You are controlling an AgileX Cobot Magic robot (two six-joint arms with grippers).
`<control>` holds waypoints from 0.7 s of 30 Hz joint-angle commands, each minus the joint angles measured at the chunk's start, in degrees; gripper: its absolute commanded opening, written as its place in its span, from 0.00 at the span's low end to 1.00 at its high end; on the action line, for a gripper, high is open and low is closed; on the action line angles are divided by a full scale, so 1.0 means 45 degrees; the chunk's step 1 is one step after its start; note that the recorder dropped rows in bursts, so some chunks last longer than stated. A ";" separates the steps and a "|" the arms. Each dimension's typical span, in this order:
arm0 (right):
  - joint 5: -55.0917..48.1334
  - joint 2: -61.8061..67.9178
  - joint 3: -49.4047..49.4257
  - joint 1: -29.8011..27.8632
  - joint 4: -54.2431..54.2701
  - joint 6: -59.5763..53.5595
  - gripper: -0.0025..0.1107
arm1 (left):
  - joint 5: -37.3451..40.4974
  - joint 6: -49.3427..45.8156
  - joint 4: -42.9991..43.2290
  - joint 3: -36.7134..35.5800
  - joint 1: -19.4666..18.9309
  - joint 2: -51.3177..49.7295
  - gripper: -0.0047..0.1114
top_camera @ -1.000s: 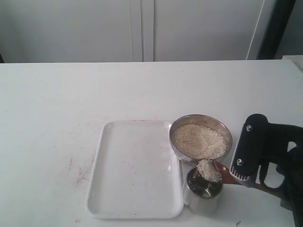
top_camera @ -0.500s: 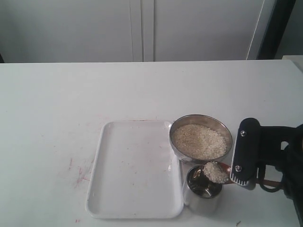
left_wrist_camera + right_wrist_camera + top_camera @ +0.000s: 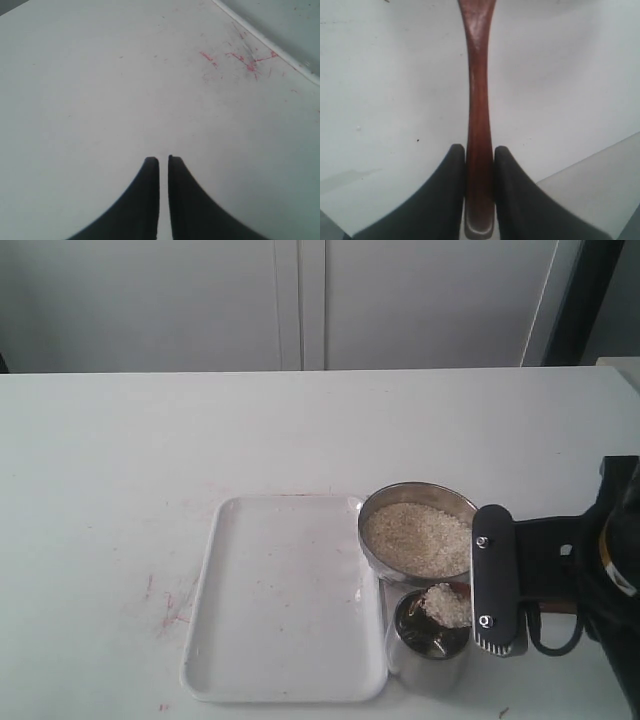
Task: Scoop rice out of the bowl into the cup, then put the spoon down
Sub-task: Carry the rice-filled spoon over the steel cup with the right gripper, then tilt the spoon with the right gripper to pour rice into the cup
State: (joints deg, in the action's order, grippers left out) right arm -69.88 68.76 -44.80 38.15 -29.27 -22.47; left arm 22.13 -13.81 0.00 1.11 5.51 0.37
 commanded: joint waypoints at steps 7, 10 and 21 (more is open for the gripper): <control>-0.0018 -0.0011 0.0036 0.0289 -0.1313 -0.0396 0.02 | 0.0615 0.0074 -0.0072 -0.0117 0.0093 -0.0083 0.16; -0.0018 -0.0011 0.0036 0.0313 -0.1465 -0.0609 0.02 | 0.0615 0.0074 -0.0072 -0.0117 0.0093 -0.0083 0.16; 0.0237 -0.0011 0.0036 0.0618 -0.1873 -0.0984 0.02 | 0.0615 0.0074 -0.0072 -0.0117 0.0093 -0.0083 0.16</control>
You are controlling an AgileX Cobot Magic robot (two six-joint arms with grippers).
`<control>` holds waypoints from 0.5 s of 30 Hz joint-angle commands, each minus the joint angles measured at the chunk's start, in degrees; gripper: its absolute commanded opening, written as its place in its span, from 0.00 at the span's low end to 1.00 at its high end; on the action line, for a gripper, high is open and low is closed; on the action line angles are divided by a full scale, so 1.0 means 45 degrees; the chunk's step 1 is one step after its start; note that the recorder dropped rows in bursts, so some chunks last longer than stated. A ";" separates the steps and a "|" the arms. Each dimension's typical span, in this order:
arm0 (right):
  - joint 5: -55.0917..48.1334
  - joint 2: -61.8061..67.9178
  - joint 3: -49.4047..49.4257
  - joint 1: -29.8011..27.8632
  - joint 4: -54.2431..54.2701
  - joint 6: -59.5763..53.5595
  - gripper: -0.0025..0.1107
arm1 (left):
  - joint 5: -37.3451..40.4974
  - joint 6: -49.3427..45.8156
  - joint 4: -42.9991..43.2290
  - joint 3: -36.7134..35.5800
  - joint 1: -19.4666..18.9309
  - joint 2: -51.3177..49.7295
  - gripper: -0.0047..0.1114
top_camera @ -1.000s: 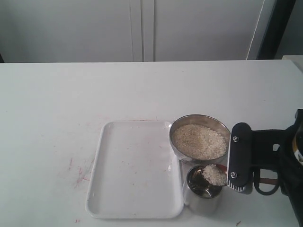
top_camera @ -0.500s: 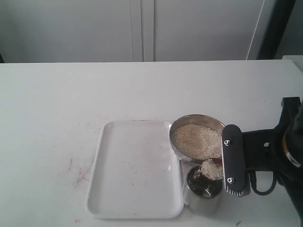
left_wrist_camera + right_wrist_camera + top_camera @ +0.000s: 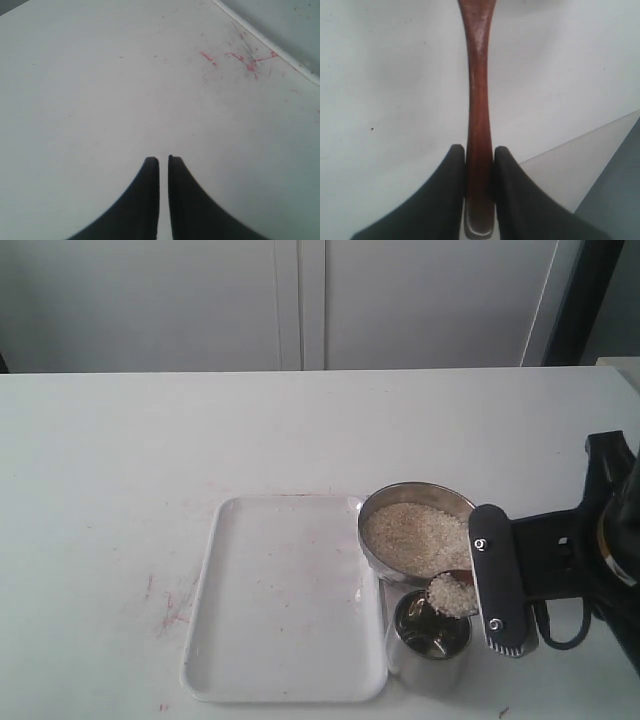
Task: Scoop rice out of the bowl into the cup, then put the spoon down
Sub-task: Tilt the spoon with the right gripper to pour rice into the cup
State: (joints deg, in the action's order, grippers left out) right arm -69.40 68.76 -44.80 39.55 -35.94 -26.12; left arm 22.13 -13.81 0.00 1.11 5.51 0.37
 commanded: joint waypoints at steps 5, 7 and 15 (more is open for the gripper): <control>0.0122 0.0221 0.0036 0.0633 -0.0980 -0.0171 0.02 | 0.0615 0.0074 -0.0072 -0.0117 0.0093 -0.0083 0.16; 0.0067 0.0390 0.0036 0.0633 -0.1296 -0.0146 0.02 | 0.0615 0.0074 -0.0072 -0.0117 0.0093 -0.0083 0.16; 0.0333 0.0668 0.0036 0.0633 -0.1915 -0.0146 0.02 | 0.0615 0.0074 -0.0072 -0.0117 0.0093 -0.0083 0.16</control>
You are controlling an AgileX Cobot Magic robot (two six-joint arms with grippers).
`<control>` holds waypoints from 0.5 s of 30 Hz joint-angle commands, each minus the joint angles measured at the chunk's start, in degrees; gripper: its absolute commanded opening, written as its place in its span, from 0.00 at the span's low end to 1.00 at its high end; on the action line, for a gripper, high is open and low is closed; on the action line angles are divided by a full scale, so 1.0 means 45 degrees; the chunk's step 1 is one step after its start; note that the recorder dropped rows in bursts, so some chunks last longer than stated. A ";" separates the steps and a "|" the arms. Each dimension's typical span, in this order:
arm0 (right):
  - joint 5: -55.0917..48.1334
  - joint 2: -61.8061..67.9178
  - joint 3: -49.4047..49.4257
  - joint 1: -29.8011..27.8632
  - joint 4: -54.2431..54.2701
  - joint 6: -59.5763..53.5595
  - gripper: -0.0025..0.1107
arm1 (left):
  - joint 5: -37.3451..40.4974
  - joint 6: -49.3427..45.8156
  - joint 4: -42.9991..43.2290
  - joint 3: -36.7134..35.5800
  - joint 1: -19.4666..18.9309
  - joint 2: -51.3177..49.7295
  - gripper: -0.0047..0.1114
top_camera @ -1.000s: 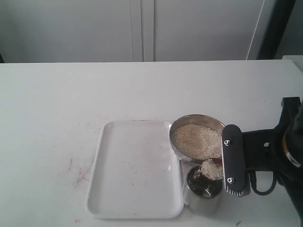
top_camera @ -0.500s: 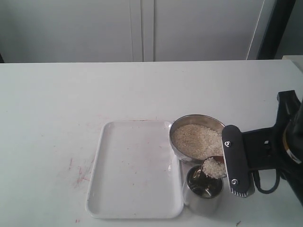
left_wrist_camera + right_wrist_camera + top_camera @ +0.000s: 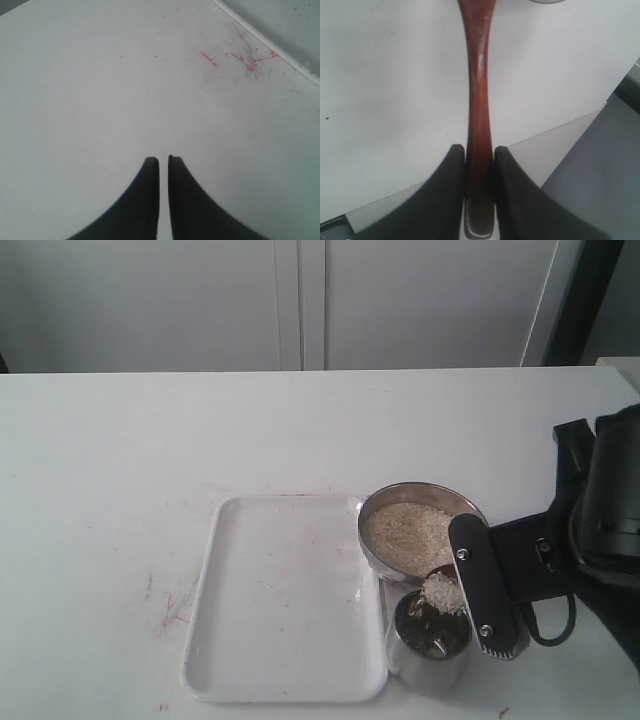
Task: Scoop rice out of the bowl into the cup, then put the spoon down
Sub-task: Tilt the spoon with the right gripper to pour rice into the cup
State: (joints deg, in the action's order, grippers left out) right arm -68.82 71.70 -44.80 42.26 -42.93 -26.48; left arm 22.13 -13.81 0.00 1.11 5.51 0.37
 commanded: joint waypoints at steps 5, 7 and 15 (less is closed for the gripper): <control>0.0233 0.0015 0.0036 0.0113 -0.0408 -0.0113 0.02 | 0.0615 0.0074 -0.0072 -0.0117 0.0093 -0.0083 0.16; 0.0253 0.0015 0.0036 0.0268 -0.0472 -0.0177 0.02 | 0.0615 0.0074 -0.0072 -0.0117 0.0093 -0.0083 0.16; -0.0254 0.0015 0.0036 0.0448 -0.1187 -0.0784 0.02 | 0.0615 0.0074 -0.0072 -0.0117 0.0093 -0.0083 0.16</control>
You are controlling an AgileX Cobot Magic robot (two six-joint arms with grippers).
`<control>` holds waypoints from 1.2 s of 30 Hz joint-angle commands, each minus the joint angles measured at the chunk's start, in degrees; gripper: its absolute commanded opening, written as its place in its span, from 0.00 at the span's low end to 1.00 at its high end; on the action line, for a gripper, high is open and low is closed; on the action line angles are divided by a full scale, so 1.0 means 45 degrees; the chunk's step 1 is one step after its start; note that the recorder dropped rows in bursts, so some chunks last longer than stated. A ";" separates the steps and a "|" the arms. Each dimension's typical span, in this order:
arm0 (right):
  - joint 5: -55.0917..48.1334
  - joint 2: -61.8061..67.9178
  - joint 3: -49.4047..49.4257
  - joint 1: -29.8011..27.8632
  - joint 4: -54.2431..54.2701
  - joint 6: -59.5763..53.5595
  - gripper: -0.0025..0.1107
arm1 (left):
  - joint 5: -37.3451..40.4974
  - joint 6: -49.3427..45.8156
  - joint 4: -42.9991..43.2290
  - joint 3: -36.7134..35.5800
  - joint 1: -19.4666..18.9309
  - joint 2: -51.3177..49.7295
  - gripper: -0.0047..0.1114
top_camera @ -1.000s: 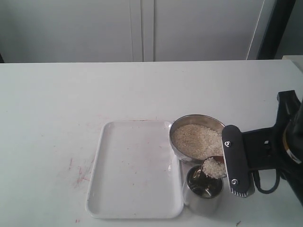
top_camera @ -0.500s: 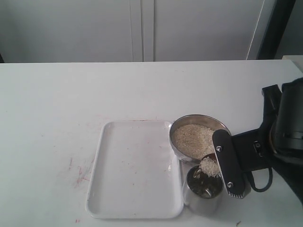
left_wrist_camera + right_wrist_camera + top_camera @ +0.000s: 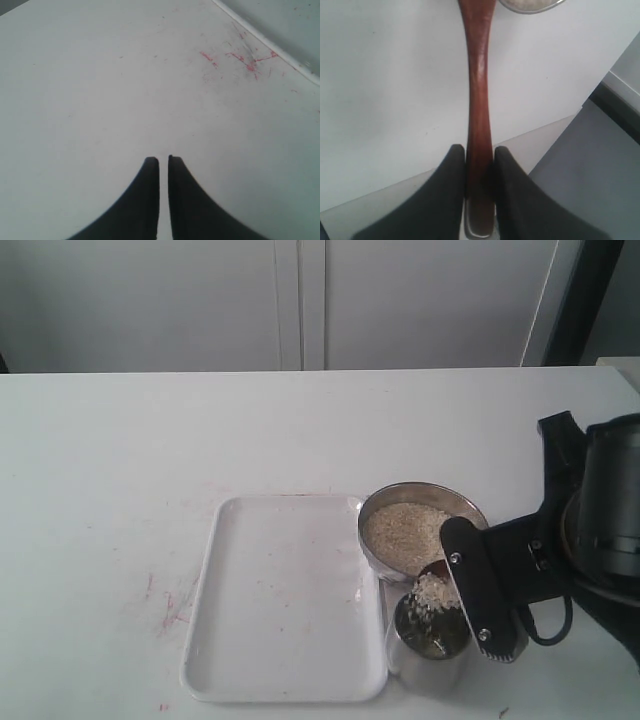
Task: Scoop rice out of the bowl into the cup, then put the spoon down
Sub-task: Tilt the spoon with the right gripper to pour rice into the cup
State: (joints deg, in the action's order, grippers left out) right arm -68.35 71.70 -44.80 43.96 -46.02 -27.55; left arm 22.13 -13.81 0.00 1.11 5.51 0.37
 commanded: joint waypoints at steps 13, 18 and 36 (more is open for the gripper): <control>-0.0357 0.0015 0.0036 0.0250 -0.0647 -0.0891 0.02 | 0.0615 0.0074 -0.0072 -0.0117 0.0093 -0.0083 0.16; -0.0357 0.0015 0.0036 0.0549 -0.1040 -0.0924 0.02 | 0.0615 0.0074 -0.0072 -0.0117 0.0093 -0.0083 0.16; -0.0357 0.0015 0.0036 0.1023 -0.2420 -0.1528 0.02 | 0.0615 0.0074 -0.0072 -0.0117 0.0093 -0.0083 0.16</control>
State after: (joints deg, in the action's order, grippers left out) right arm -69.67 71.70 -44.80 48.37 -54.46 -33.72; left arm 22.13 -13.81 0.00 1.11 5.51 0.37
